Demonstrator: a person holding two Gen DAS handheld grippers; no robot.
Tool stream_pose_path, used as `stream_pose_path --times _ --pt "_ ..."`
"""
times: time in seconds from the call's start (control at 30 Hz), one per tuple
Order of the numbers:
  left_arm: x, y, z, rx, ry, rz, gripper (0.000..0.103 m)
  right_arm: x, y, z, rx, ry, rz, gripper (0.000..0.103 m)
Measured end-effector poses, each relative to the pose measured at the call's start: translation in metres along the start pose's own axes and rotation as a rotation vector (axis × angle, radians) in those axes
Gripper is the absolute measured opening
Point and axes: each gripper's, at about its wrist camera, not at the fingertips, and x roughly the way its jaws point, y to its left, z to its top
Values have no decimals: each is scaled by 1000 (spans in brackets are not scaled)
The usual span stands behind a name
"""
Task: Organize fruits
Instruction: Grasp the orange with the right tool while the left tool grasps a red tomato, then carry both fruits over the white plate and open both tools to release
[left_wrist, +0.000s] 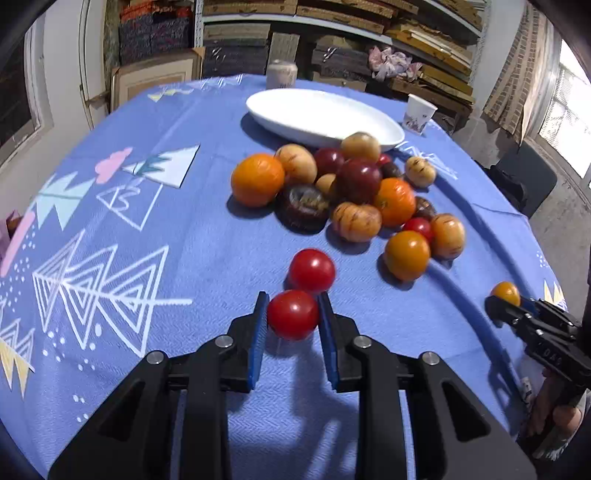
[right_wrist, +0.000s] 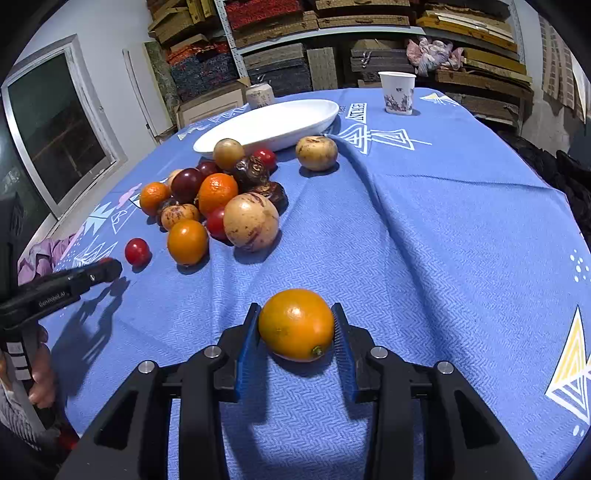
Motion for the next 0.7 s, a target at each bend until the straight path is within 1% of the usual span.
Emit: stream_pose_path --times 0.1,0.17,0.23,0.27,0.3,0.4,0.43,0.47,0.5,0.57,0.6,0.7 --pt "-8 -5 7 15 -19 1 26 -6 1 3 -6 -12 10 39" --pt "-14 -8 18 39 -34 8 26 -12 1 13 -11 -22 24 39" --pt "-22 -12 34 62 -62 17 26 -28 2 35 -28 -55 46 39" --pt "-26 -13 45 72 -77 19 26 -38 5 52 -48 -89 46 39" --pt "-29 -14 62 81 -103 24 26 -43 7 62 -60 -107 46 39" --pt "-28 -17 105 87 -145 25 26 -51 15 127 -93 -183 47 39" --pt "-23 -17 118 90 -149 23 26 -48 16 140 -98 -193 38 39" --pt "-15 -17 137 89 -155 29 26 -38 19 163 -103 -205 21 39" --pt "-6 -17 151 89 -156 31 26 -29 21 176 -106 -203 14 39" --pt "11 -15 171 79 -147 32 26 4 24 206 -106 -189 2 39" --pt "28 -13 186 79 -128 23 26 29 24 220 -99 -155 0 39" --pt "69 -5 208 76 -77 26 26 85 20 240 -66 -68 8 39"
